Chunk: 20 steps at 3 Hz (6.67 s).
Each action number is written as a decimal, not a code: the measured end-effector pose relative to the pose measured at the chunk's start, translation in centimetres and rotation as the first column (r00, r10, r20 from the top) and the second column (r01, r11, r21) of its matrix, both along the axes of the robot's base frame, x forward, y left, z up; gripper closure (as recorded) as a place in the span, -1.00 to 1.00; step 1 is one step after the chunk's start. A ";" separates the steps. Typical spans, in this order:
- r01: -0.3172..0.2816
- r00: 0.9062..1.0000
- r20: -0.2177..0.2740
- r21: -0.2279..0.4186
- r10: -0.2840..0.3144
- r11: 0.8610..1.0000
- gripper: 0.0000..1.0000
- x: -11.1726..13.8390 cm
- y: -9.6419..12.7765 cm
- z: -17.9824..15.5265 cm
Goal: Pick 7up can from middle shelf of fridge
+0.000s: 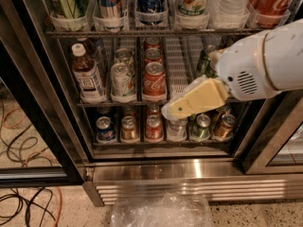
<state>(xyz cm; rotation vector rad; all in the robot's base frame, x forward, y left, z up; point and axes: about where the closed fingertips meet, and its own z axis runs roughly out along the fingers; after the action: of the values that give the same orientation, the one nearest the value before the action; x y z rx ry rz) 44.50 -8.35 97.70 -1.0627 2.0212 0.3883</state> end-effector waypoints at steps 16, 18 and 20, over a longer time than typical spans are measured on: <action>-0.055 0.836 0.544 -0.054 0.075 0.997 -1.00 7.0 15.8 -13.0; -0.010 0.818 0.575 -0.032 0.027 0.999 -1.00 7.9 15.7 -12.2; 0.015 0.785 0.617 0.070 -0.055 0.997 -1.00 9.7 17.8 -12.8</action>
Offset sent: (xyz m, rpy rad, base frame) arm 0.0304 0.1257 -0.0468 0.2232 -0.0682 -0.0899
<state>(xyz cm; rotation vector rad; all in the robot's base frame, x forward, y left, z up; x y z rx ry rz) 54.21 9.41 84.86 -0.9516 1.4200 0.0552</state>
